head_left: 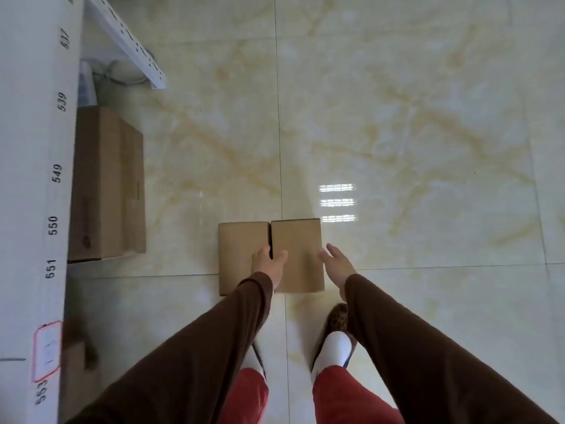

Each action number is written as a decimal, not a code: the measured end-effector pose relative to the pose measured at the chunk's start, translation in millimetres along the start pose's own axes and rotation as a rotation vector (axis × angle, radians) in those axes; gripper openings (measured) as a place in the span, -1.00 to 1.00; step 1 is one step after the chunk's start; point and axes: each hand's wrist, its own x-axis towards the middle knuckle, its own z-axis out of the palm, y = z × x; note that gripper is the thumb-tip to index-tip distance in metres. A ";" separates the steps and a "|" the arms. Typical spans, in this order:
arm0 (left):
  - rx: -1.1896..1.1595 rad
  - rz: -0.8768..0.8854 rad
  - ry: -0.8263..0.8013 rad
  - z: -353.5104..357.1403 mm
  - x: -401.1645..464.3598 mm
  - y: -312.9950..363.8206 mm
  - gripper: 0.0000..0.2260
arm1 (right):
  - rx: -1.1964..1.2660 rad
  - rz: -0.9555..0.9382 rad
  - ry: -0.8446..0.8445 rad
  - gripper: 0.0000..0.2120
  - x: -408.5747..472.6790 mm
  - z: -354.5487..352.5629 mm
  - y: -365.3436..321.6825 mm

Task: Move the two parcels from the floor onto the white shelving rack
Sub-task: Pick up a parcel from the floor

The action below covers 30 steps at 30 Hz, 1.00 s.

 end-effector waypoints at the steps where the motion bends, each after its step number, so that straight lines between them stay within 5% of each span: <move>1: -0.010 0.006 0.011 3.8 4.5 -0.8 -0.38 | 0.006 0.002 0.002 -0.40 7.3 1.3 2.6; 18: -0.047 -0.138 0.047 28.9 28.7 5.6 -0.37 | 0.033 0.130 -0.129 -0.39 52.4 6.7 15.8; 24: -0.243 -0.206 0.006 24.5 32.3 8.3 -0.17 | 0.070 0.106 -0.146 -0.51 38.2 -3.5 6.1; 30: -0.316 -0.082 0.005 6.0 -18.8 45.9 -0.59 | 0.155 0.027 -0.129 -0.56 -18.2 -30.5 -30.8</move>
